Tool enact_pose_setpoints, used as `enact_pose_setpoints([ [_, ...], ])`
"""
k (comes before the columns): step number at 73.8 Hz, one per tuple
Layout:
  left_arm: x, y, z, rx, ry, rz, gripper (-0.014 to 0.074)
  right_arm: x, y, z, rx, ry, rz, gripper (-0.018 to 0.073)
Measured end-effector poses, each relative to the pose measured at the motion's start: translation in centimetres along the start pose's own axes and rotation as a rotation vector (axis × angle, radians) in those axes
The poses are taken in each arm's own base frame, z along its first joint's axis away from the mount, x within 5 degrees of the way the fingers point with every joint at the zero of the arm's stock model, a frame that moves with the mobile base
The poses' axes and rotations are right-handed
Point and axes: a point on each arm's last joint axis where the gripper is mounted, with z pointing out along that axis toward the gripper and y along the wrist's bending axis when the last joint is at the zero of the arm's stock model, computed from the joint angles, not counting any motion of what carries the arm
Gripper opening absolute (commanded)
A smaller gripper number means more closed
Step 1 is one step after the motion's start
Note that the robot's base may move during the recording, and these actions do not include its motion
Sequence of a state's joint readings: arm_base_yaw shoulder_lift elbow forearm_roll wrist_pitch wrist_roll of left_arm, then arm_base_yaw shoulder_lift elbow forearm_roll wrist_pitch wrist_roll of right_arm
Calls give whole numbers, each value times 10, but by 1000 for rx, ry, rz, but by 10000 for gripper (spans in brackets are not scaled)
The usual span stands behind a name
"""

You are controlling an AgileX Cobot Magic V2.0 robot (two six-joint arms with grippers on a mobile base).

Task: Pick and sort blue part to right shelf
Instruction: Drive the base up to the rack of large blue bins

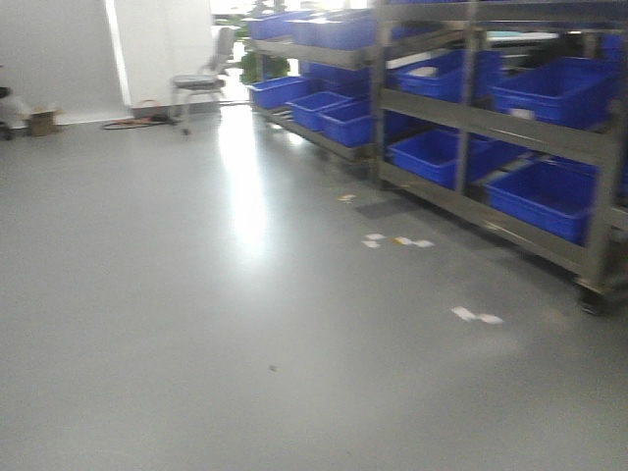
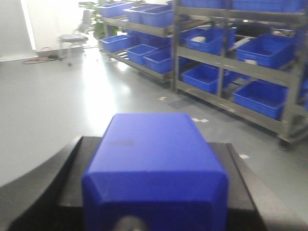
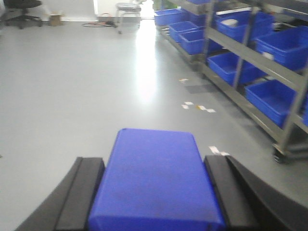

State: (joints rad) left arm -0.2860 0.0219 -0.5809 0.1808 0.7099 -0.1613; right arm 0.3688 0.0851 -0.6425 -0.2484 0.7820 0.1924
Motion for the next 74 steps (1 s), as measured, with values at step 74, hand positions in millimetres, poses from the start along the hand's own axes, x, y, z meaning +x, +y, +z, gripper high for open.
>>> enact_pose_setpoints([
  [74, 0, 0, 0, -1, 0, -2, 294, 0, 0, 0, 0, 0, 0, 251],
])
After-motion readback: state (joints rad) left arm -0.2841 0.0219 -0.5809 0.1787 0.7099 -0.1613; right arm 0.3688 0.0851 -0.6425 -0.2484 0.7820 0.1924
